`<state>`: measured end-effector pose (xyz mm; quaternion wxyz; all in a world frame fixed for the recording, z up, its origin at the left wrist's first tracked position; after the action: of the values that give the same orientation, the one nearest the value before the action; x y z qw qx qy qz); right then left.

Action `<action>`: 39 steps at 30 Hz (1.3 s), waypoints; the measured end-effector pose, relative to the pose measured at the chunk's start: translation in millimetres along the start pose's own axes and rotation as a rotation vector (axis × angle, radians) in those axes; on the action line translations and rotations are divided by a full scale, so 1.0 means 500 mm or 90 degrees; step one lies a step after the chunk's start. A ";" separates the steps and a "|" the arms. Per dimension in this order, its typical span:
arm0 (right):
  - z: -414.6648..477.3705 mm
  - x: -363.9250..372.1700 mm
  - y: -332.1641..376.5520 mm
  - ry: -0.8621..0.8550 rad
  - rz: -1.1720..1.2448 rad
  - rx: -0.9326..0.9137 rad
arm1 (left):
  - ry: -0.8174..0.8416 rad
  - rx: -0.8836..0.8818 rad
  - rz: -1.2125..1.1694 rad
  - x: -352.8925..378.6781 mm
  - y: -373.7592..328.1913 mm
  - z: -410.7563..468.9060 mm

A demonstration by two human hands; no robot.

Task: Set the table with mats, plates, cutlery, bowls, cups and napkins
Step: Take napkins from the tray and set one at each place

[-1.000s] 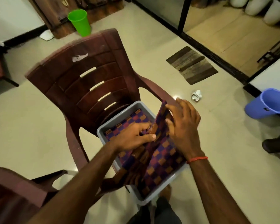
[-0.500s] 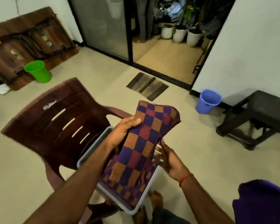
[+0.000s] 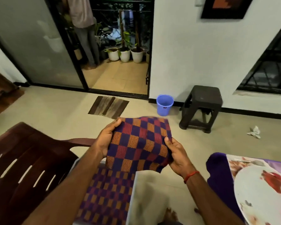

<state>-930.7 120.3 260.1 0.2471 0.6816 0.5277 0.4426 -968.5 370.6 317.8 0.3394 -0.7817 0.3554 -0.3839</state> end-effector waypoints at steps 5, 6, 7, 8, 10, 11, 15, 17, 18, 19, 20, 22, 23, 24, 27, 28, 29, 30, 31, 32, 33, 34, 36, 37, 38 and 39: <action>-0.003 -0.092 0.069 -0.037 0.010 -0.020 | 0.062 0.013 0.142 0.069 0.033 0.061; -0.004 -0.113 0.081 -0.046 0.019 -0.022 | 0.075 0.021 0.155 0.086 0.044 0.075; -0.002 -0.134 0.090 -0.054 0.024 -0.023 | 0.083 0.029 0.163 0.104 0.053 0.086; 0.001 -0.152 0.098 -0.062 0.024 -0.025 | 0.092 0.038 0.174 0.117 0.065 0.098; 0.012 -0.190 0.114 -0.088 0.008 -0.042 | 0.109 0.042 0.194 0.151 0.086 0.120; 0.019 -0.205 0.123 -0.104 -0.004 -0.050 | 0.114 0.041 0.204 0.170 0.094 0.132; 0.048 -0.247 0.165 -0.152 -0.027 -0.075 | 0.129 0.044 0.233 0.228 0.112 0.167; 0.066 -0.268 0.187 -0.163 -0.034 -0.087 | 0.133 0.031 0.244 0.260 0.109 0.180; 0.074 -0.278 0.196 -0.165 -0.039 -0.092 | 0.133 0.022 0.247 0.273 0.107 0.184; 0.085 -0.290 0.207 -0.165 -0.041 -0.093 | 0.133 0.011 0.248 0.290 0.106 0.191; 0.094 -0.301 0.217 -0.162 -0.040 -0.091 | 0.134 0.000 0.247 0.303 0.105 0.199; 0.114 -0.325 0.240 -0.140 -0.030 -0.074 | 0.138 -0.021 0.240 0.330 0.108 0.216; 0.121 -0.335 0.251 -0.122 -0.022 -0.063 | 0.140 -0.027 0.236 0.340 0.109 0.223; 0.130 -0.347 0.260 -0.103 -0.013 -0.049 | 0.140 -0.034 0.234 0.352 0.113 0.231; 0.151 -0.380 0.280 -0.067 -0.001 -0.011 | 0.135 -0.046 0.227 0.385 0.125 0.252; 0.157 -0.388 0.282 -0.064 -0.007 -0.002 | 0.132 -0.048 0.225 0.393 0.128 0.257; 0.165 -0.399 0.284 -0.065 -0.016 0.002 | 0.132 -0.052 0.223 0.405 0.134 0.264; 0.173 -0.408 0.287 -0.069 -0.024 0.001 | 0.136 -0.057 0.222 0.415 0.139 0.270; 0.180 -0.417 0.288 -0.082 -0.032 -0.001 | 0.141 -0.065 0.225 0.424 0.146 0.277; 0.187 -0.425 0.289 -0.097 -0.038 -0.002 | 0.144 -0.075 0.228 0.433 0.152 0.281; 0.193 -0.432 0.290 -0.110 -0.042 0.000 | 0.145 -0.084 0.229 0.442 0.156 0.284; 0.200 -0.439 0.294 -0.115 -0.040 0.006 | 0.146 -0.092 0.230 0.454 0.159 0.290; 0.208 -0.453 0.307 -0.107 -0.033 0.018 | 0.146 -0.104 0.233 0.478 0.159 0.305; 0.211 -0.459 0.316 -0.099 -0.029 0.019 | 0.151 -0.109 0.239 0.492 0.155 0.313; 0.214 -0.462 0.326 -0.095 -0.026 0.015 | 0.154 -0.113 0.248 0.503 0.150 0.322; 0.222 -0.467 0.339 -0.099 -0.025 0.006 | 0.161 -0.120 0.258 0.520 0.144 0.336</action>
<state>-762.1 -138.9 262.5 0.2927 0.7044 0.5225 0.3811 -730.6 164.5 273.7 0.2879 -0.6687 0.5784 -0.3681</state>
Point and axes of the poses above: each hand's wrist, its own z-axis towards the middle knuckle, its own x-axis out of the palm, y = z × x, the point moved 1 cm from there along z, towards the middle knuckle, and after that the axes turned 11 degrees about -y, right-handed, at the moved point
